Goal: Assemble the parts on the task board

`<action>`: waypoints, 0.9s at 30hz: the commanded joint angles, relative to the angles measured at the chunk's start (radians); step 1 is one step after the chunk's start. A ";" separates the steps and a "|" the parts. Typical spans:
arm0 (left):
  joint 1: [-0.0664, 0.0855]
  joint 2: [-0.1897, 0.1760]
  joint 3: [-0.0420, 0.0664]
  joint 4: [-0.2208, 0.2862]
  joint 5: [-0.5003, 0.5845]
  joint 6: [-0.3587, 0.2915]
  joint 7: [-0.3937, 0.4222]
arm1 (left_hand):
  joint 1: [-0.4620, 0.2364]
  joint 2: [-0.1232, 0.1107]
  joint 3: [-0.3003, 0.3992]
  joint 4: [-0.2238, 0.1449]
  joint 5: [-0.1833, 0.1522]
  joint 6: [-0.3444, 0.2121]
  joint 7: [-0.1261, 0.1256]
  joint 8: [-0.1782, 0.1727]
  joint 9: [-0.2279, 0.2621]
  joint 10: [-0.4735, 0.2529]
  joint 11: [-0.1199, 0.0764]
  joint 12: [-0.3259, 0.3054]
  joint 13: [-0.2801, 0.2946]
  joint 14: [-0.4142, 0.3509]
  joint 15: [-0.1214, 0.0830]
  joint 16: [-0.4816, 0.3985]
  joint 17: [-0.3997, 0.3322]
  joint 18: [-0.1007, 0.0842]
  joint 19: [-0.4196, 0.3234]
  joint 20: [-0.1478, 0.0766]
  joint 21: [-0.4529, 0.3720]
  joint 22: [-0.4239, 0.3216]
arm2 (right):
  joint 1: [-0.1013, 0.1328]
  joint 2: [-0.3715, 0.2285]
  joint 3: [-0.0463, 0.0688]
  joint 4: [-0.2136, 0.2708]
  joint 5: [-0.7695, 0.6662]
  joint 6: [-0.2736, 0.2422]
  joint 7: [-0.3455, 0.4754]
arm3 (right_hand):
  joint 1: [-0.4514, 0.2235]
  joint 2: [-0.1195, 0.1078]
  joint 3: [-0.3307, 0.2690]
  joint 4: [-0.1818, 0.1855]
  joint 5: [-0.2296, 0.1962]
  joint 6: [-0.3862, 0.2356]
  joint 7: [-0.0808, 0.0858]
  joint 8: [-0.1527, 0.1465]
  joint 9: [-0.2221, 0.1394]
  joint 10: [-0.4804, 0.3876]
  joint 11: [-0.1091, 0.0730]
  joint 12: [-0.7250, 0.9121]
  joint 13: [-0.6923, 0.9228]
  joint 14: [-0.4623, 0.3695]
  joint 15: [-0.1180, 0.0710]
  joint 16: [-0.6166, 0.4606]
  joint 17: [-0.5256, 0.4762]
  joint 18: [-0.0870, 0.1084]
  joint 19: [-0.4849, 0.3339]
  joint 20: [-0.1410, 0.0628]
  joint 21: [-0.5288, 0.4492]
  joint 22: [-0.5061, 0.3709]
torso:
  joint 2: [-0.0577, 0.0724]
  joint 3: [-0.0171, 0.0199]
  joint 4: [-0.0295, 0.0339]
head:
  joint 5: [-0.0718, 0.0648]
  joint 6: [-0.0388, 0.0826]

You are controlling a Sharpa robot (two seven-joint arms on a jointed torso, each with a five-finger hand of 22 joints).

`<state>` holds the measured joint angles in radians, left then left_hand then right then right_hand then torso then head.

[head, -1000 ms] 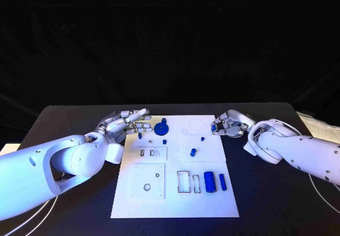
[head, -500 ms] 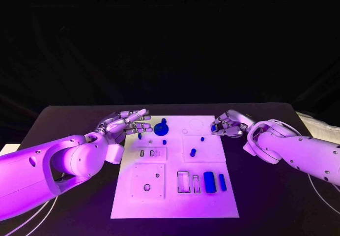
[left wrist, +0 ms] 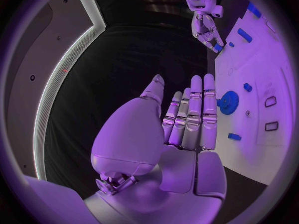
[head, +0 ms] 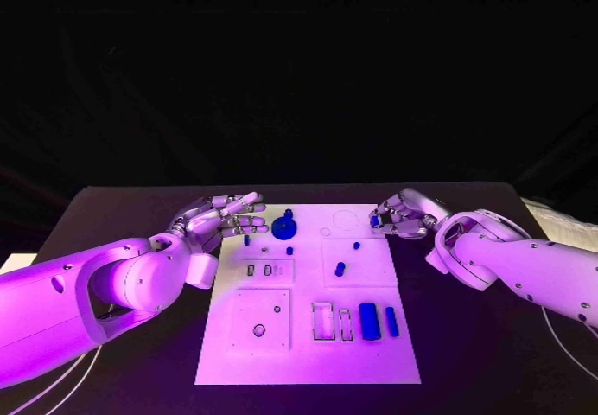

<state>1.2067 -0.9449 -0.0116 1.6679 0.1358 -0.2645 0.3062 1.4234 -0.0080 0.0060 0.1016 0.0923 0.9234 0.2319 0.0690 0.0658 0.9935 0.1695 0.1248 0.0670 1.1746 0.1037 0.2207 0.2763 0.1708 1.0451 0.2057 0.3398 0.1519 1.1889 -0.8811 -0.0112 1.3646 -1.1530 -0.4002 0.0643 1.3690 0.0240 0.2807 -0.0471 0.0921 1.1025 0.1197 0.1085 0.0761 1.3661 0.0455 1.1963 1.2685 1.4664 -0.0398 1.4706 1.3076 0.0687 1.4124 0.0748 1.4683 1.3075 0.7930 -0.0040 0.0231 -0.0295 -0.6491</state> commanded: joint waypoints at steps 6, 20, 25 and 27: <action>0.000 0.001 0.001 -0.008 -0.004 0.015 0.006 | 0.003 0.006 0.002 -0.007 0.002 -0.002 -0.002 0.003 0.001 -0.004 0.000 0.006 0.000 -0.006 -0.001 0.004 0.002 0.009 -0.008 -0.002 0.003 0.002 | 0.026 0.016 0.002 0.104 0.075 0.004 -0.178 | -0.027 0.009 0.007 0.009 0.023 0.023 -0.017 0.016 0.023 0.016 -0.025 -0.009 -0.007 0.071 -0.007 -0.003 0.105 -0.013 -0.001 -0.009 0.002 0.017 | -0.009 -0.0041 -0.0032 | 0.005 0.001; 0.001 0.006 0.001 -0.015 -0.004 0.012 0.008 | 0.003 0.006 0.002 -0.007 0.002 -0.002 -0.002 0.003 0.001 -0.004 0.000 0.006 0.000 -0.006 -0.001 0.004 0.002 0.009 -0.008 -0.002 0.003 0.002 | 0.017 0.174 -0.003 0.205 -0.204 0.016 -0.354 | -0.029 0.009 0.010 0.008 0.028 0.024 -0.018 0.017 0.024 0.017 -0.026 -0.008 -0.006 0.070 -0.008 -0.004 0.103 -0.013 -0.001 -0.009 0.002 0.017 | -0.019 -0.0168 0.0044 | 0.043 -0.018; 0.001 0.007 0.001 -0.016 0.001 0.010 0.008 | 0.003 0.006 0.002 -0.007 0.002 -0.002 -0.002 0.003 0.001 -0.004 0.000 0.006 0.000 -0.006 -0.001 0.004 0.002 0.009 -0.008 -0.002 0.003 0.002 | 0.005 0.224 -0.006 0.204 -0.264 0.018 -0.384 | -0.030 0.007 0.010 0.007 0.028 0.024 -0.018 0.017 0.024 0.017 -0.026 -0.008 -0.006 0.070 -0.008 -0.004 0.102 -0.012 -0.001 -0.009 0.002 0.016 | -0.019 -0.0151 0.0043 | 0.061 -0.022; 0.001 0.007 0.001 -0.016 0.001 0.010 0.009 | 0.003 0.006 0.002 -0.007 0.002 -0.002 -0.002 0.003 0.001 -0.003 0.000 0.006 0.000 -0.007 -0.001 0.004 0.002 0.009 -0.008 -0.002 0.004 0.002 | -0.003 0.243 -0.009 0.199 -0.279 0.022 -0.388 | -0.030 0.007 0.011 0.007 0.028 0.024 -0.018 0.017 0.024 0.017 -0.026 -0.009 -0.007 0.070 -0.008 -0.005 0.102 -0.012 -0.002 -0.009 0.002 0.016 | -0.019 -0.0164 0.0045 | 0.060 -0.020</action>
<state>1.2068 -0.9401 -0.0116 1.6511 0.1362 -0.2651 0.3066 1.4234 -0.0079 0.0087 0.0989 0.0923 0.9234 0.2319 0.0690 0.0658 0.9935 0.1695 0.1247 0.0670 1.1746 0.1037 0.2207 0.2771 0.1708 1.0451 0.2057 0.3397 0.1526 1.1900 -0.6435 -0.0193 1.5658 -1.3434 -0.3960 -0.2753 1.3419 0.0284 0.2826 -0.0449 0.1163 1.1028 0.1194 0.1085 0.0761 1.3749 0.0367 1.1872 1.2621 1.4665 -0.0398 1.4706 1.3073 0.0686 1.4107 0.0733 1.4682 1.3081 0.7744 -0.0193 0.0268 0.0276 -0.6702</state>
